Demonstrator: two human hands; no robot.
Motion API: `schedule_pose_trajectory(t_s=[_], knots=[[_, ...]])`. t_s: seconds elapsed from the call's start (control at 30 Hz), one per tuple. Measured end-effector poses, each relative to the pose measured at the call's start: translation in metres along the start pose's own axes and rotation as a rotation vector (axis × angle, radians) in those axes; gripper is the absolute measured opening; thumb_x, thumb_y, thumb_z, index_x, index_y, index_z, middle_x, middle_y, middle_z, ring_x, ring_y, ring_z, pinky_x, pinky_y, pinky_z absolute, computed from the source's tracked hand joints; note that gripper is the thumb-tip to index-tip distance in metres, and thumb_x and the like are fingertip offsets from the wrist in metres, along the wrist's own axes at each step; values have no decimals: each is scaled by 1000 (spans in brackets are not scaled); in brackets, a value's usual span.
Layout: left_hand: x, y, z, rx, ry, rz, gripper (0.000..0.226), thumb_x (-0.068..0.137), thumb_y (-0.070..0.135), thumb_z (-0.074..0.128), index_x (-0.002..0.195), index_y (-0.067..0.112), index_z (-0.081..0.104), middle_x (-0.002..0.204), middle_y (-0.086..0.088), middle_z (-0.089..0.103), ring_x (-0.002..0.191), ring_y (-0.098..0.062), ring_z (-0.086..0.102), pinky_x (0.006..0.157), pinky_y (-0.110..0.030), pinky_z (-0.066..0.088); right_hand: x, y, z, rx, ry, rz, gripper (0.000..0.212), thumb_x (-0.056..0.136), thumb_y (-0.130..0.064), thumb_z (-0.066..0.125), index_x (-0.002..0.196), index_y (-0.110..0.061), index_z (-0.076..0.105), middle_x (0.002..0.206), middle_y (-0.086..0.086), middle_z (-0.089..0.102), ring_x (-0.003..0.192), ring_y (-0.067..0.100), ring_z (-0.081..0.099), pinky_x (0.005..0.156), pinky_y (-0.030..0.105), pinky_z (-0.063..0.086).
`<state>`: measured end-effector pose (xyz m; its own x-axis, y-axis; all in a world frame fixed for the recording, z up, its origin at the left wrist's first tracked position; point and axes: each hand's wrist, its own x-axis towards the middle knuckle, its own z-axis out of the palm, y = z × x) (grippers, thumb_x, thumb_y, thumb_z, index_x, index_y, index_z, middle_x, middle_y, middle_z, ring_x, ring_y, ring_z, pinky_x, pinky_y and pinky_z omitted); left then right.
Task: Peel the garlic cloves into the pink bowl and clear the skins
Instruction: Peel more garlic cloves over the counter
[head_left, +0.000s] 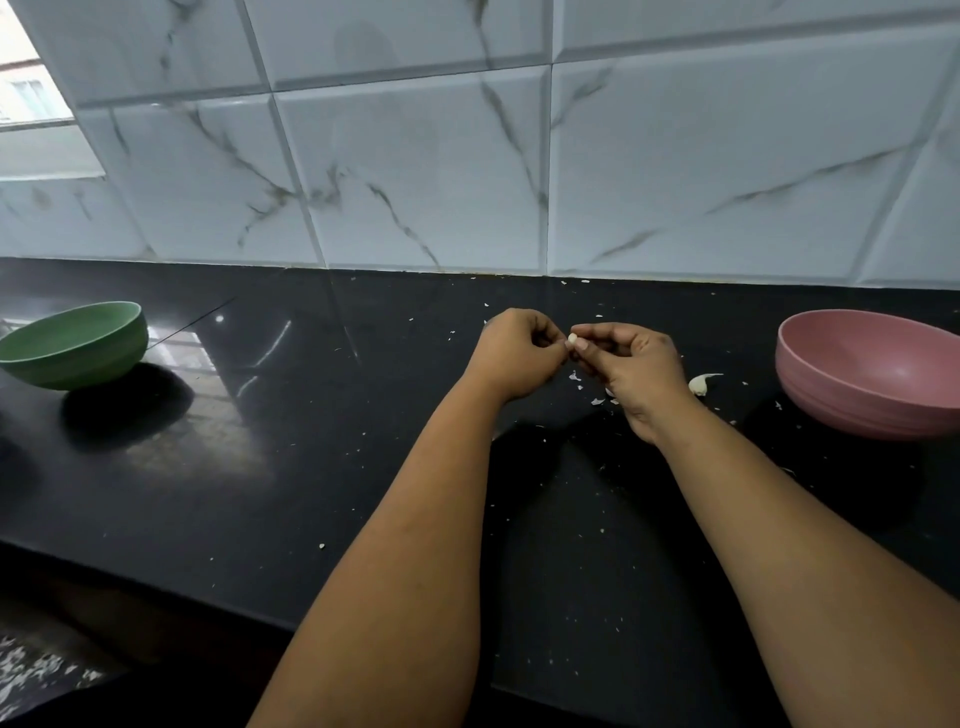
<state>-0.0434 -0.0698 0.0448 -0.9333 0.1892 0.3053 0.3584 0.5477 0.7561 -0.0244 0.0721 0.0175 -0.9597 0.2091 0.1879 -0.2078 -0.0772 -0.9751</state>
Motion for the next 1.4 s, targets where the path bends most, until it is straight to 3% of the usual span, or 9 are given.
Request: schedule_pose_trajectory(t_s=[0.17,0.43,0.57,0.83,0.97,1.13,1.23,1.3,1.4], knots=[[-1,-1,3,29,30,29,12,84,17,65,77,9,70,67,-4,70,65,-17,68,62,-23,50,0,1,0,0,7,-4,12,81,-3,73,91,-11,73,82,7,72,77,13,67,74,23,55],[1,-4,6,-19,57,19,10,83,16,67,76,10,69,70,-6,71,68,-21,69,67,-30,54,-1,-1,2,42,-10,4,20,86,1,66,100,-12,69,82,5,70,73,9,66,69,18,53],[1,-4,5,-62,53,4,10,84,15,66,79,8,69,69,-7,71,60,-12,62,63,-27,52,-2,-2,3,95,-56,35,19,89,1,62,100,-13,69,83,4,68,73,7,63,66,15,52],[4,-6,5,-132,37,-43,11,82,17,66,74,10,68,71,-10,71,63,-17,64,72,-40,57,-3,-5,5,219,-74,86,16,87,1,64,100,-7,69,83,1,72,75,5,69,67,15,53],[5,-3,3,-148,15,-158,22,83,21,56,63,14,60,60,-1,60,65,-19,60,73,-43,56,-3,-4,3,163,-64,63,20,87,4,62,98,-11,68,83,2,67,76,8,63,72,18,51],[6,-3,0,-67,20,-224,22,85,26,46,70,12,53,64,-10,49,63,-21,47,64,-34,43,-2,-3,2,157,-58,78,21,90,4,59,99,-13,68,85,2,67,79,9,64,80,20,52],[7,-9,-1,247,-91,-231,29,87,28,56,64,12,53,62,-5,52,63,-19,50,62,-28,41,-2,-4,3,174,-49,76,22,91,7,56,102,-8,68,86,2,67,80,6,66,79,16,54],[6,-13,0,414,-146,-229,21,87,30,59,73,14,59,75,-1,58,76,-19,56,65,-28,43,-3,-4,2,178,-45,77,23,91,8,55,100,-9,68,89,2,66,81,7,66,79,16,54],[6,-15,0,415,-145,-205,21,87,27,59,106,18,62,107,-1,63,104,-20,57,84,-34,49,-2,-5,2,186,-36,94,23,93,7,52,103,-6,68,93,3,66,84,8,66,77,14,55]])
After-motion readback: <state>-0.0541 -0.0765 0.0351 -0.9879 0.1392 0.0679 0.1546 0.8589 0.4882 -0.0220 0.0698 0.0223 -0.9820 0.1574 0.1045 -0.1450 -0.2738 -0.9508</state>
